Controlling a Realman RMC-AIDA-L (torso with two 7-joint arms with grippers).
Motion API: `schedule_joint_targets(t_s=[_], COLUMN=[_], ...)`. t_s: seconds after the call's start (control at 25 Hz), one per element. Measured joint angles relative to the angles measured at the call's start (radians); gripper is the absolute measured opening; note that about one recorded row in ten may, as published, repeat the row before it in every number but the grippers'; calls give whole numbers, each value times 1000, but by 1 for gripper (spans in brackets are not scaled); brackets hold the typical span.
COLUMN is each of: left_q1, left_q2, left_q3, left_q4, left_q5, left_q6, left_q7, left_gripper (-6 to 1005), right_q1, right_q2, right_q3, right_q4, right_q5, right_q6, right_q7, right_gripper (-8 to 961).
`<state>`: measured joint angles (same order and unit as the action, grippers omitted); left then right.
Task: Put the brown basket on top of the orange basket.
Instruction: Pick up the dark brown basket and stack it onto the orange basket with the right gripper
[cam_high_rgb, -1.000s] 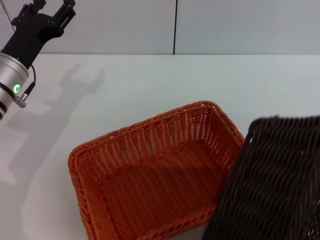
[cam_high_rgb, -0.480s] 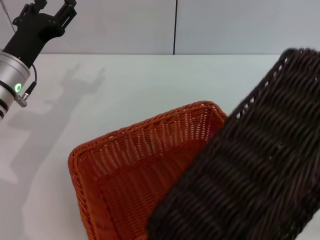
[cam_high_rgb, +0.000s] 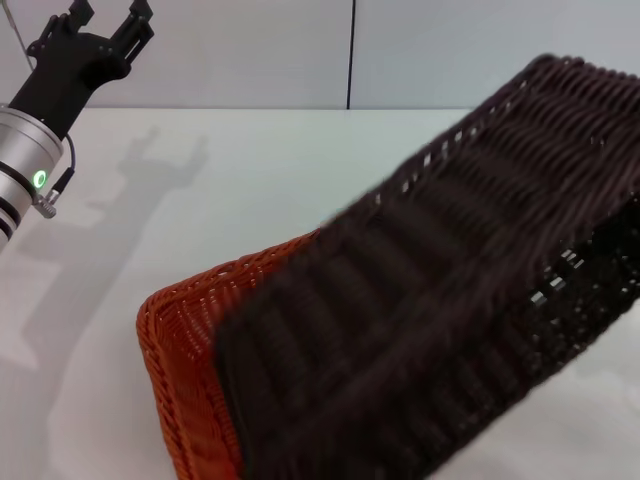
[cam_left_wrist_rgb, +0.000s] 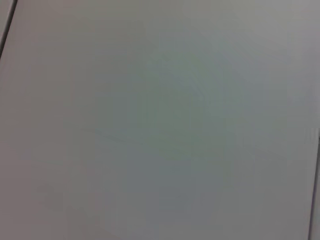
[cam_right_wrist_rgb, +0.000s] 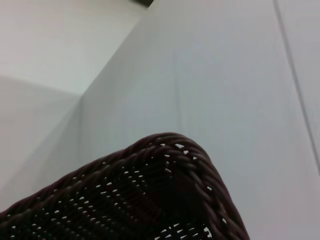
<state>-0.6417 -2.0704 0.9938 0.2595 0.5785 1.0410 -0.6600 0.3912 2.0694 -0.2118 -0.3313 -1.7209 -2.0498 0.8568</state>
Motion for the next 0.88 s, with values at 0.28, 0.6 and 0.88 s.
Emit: schedule_joint_targets(t_s=[0.28,0.6,0.88], left_q1=[-3,-16,-31], left_q2=[2,5,2], left_q3=[16,17,6], left_q4=[5,9,10], left_q5=[0,0,0], left_q6=[1,-4,-10], left_q7=[2,21,59], left_gripper=[803,803,803], right_q1=[-5,-12,3], right_q2=[6,8,12], right_q3=[4,5,-24], right_q4=[130,304,387], right_q5=[23,34,-15], right_q6=[12,59,112], right_q7=[-85,-200,-244], right_gripper=[151,151,151])
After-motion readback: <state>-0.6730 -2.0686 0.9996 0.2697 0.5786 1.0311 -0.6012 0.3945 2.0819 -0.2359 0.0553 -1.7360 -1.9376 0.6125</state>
